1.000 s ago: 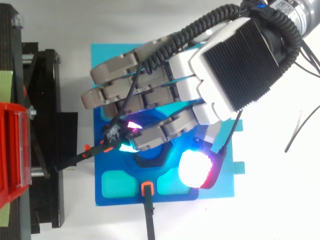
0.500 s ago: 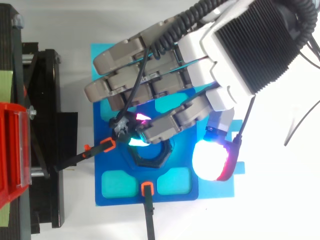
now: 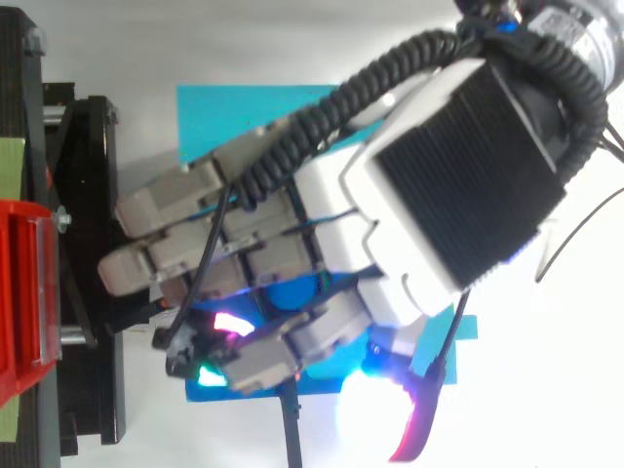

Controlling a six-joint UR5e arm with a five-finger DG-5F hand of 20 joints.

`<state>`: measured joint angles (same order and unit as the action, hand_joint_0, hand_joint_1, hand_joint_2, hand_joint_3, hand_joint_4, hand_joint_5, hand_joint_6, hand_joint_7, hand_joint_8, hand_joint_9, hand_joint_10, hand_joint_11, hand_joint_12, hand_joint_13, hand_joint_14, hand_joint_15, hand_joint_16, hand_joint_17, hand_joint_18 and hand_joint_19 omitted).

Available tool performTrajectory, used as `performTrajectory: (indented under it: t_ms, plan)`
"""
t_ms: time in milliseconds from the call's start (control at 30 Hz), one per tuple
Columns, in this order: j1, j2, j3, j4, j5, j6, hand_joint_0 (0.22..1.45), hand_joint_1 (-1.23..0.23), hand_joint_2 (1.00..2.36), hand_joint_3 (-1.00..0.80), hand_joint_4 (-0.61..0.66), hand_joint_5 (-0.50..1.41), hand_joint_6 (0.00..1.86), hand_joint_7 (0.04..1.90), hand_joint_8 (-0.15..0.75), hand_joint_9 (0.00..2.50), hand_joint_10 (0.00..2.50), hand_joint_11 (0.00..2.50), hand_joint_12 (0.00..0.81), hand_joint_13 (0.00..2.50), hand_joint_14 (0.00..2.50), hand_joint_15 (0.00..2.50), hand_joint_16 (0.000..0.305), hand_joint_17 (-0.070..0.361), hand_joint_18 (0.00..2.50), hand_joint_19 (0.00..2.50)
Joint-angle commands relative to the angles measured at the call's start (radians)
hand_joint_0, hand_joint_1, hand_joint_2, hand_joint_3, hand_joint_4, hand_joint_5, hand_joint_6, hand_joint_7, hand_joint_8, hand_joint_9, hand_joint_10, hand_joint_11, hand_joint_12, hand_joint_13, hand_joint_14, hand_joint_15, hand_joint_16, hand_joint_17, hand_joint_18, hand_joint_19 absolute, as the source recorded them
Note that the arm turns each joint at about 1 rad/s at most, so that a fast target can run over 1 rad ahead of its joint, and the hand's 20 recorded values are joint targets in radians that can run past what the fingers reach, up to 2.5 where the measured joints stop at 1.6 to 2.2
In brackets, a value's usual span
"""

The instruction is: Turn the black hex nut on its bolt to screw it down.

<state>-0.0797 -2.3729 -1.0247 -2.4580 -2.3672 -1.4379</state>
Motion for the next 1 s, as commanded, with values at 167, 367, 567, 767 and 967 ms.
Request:
performTrajectory:
  t_ms: [167, 367, 567, 767, 967]
  plan:
    - [0.055, 0.0, -0.023, -0.036, 0.022, -0.004, 0.5, -0.2, 1.0, -0.5, 0.23, -0.1, 0.76, 1.03, 0.319, 0.94, 0.01, 0.22, 0.37, 0.66, 0.0, 0.14, 0.052, 0.117, 0.6, 0.25]
    - [0.067, 0.0, -0.026, -0.045, 0.034, -0.004, 0.5, -0.13, 1.0, -0.5, 0.23, -0.1, 0.75, 1.05, 0.317, 0.93, 0.01, 0.22, 0.376, 0.65, 0.0, 0.14, 0.053, 0.119, 0.59, 0.26]
    - [0.074, 0.0, -0.04, -0.047, 0.046, -0.004, 0.49, -0.13, 1.0, -0.5, 0.24, -0.09, 0.69, 1.1, 0.316, 0.92, 0.01, 0.22, 0.378, 0.65, 0.0, 0.14, 0.053, 0.119, 0.59, 0.27]
    - [0.072, -0.003, -0.046, -0.042, 0.046, -0.006, 0.49, -0.13, 1.0, -0.5, 0.23, -0.08, 0.55, 1.25, 0.306, 0.88, 0.01, 0.22, 0.379, 0.64, 0.0, 0.14, 0.053, 0.12, 0.58, 0.26]
    - [0.067, -0.009, -0.046, -0.019, 0.037, -0.006, 0.5, -0.13, 1.0, -0.5, 0.26, -0.08, 0.5, 1.26, 0.307, 0.87, 0.01, 0.21, 0.378, 0.63, 0.0, 0.14, 0.053, 0.12, 0.57, 0.26]
